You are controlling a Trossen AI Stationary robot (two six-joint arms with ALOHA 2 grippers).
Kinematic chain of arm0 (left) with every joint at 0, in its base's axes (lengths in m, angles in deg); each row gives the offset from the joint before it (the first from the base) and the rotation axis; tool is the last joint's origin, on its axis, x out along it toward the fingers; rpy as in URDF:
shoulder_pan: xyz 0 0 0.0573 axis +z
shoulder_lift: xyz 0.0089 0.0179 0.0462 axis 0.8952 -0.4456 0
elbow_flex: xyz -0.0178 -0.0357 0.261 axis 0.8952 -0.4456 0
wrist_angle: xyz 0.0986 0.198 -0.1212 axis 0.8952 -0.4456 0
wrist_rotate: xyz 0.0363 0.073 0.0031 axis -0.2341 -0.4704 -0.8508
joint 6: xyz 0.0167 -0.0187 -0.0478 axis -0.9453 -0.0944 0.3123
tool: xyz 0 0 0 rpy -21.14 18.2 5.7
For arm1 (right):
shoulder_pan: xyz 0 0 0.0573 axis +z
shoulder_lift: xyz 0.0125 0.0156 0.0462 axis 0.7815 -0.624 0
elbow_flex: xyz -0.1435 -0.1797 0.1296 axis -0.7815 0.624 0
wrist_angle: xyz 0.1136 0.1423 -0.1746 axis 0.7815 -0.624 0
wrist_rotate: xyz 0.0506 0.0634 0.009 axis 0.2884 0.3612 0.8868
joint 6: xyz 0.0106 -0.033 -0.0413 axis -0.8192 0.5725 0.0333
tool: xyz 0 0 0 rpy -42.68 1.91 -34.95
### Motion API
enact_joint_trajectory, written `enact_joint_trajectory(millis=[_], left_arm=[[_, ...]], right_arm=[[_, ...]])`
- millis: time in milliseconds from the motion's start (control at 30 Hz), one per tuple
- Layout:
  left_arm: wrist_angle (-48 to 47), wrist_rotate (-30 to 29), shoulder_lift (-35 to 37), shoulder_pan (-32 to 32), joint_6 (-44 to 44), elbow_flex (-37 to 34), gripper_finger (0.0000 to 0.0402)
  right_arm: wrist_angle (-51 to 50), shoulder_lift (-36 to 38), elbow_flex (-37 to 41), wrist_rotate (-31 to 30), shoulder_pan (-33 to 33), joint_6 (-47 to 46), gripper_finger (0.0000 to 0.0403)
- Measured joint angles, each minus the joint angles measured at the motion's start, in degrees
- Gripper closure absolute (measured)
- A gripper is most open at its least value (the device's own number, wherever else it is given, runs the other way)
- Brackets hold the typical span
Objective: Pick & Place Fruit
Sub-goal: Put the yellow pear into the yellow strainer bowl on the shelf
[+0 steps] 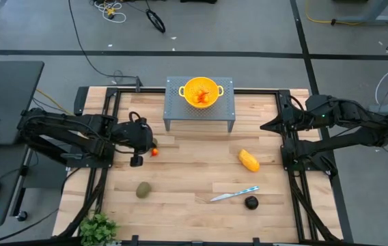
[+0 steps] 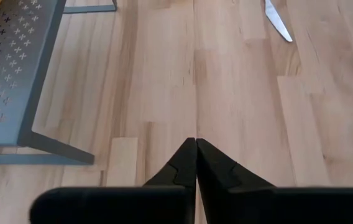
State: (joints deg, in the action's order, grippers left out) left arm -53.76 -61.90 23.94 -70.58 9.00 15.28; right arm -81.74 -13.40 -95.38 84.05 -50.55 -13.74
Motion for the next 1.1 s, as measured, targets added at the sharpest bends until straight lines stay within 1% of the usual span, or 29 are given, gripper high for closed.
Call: enact_joint_trajectory(millis=[100, 200, 400, 667, 767, 933, 1100], left_arm=[[0.1, -0.4, -0.4, 0.0, 1.1, 0.0, 0.0382], [0.4, -2.3, -1.9, 0.0, 3.3, 0.0, 0.0383], [0.6, -4.1, -7.6, 0.0, 4.5, 0.0, 0.0383], [1.0, -4.1, -16.6, 0.0, 4.2, 0.0, 0.0349], [1.0, -3.6, -18.8, 0.0, 3.5, 0.0, 0.0336], [2.2, -2.3, -20.6, 0.0, 3.2, 0.0, 0.0319], [2.5, -2.9, -20.6, 0.0, 3.4, 0.0, 0.0307]], right_arm=[[0.0, 0.0, 0.0, 0.0, 0.0, 0.0, 0.0402], [0.0, 0.0, 0.0, 0.0, 0.0, 0.0, 0.0402], [0.0, 0.0, 0.0, 0.0, 0.0, 0.0, 0.0402], [0.0, 0.0, 0.0, 0.0, 0.0, -0.2, 0.0402], [-0.1, 0.0, 0.0, 0.0, 0.0, -0.2, 0.0402], [-0.9, 0.0, 0.0, 0.0, 0.0, -0.2, 0.0402], [-0.9, 0.0, 0.0, 0.0, 0.0, -0.2, 0.0402]])
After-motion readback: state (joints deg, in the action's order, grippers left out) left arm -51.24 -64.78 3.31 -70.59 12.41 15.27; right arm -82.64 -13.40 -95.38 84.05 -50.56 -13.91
